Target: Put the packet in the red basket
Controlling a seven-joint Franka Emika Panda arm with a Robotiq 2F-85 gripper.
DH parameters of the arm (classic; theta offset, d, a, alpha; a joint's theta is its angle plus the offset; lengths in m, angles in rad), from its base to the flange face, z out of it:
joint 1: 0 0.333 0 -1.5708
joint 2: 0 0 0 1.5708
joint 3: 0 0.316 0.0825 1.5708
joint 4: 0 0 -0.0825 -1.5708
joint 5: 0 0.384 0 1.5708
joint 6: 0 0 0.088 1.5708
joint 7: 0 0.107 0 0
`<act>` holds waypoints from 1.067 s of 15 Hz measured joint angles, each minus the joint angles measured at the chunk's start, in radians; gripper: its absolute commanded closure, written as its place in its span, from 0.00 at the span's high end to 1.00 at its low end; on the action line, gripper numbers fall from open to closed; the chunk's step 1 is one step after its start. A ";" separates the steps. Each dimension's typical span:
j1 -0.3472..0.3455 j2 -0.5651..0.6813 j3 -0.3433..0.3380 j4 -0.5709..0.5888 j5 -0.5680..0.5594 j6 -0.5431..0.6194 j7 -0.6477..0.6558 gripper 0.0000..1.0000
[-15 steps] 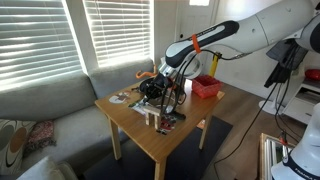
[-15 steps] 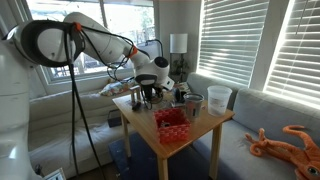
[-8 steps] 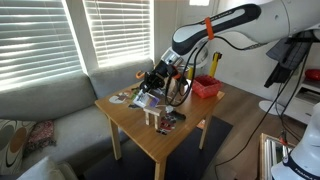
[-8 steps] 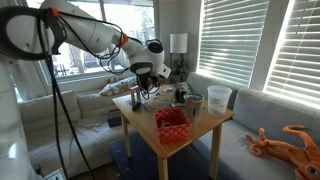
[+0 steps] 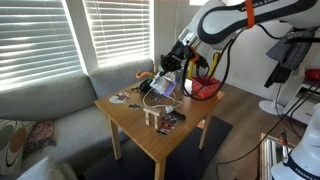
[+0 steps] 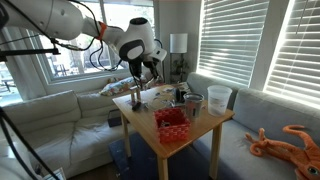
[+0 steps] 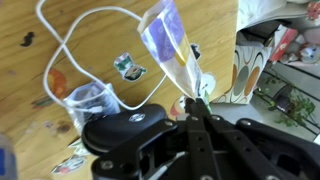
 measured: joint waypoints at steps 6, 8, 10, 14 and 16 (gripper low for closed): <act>-0.116 -0.201 -0.003 -0.121 -0.326 -0.031 0.303 0.00; -0.170 -0.259 0.005 -0.156 -0.418 -0.066 0.393 0.00; -0.223 -0.314 0.017 -0.187 -0.499 -0.104 0.476 0.00; -0.302 -0.392 0.032 -0.240 -0.602 -0.174 0.606 0.00; -0.329 -0.405 0.036 -0.262 -0.645 -0.196 0.661 0.00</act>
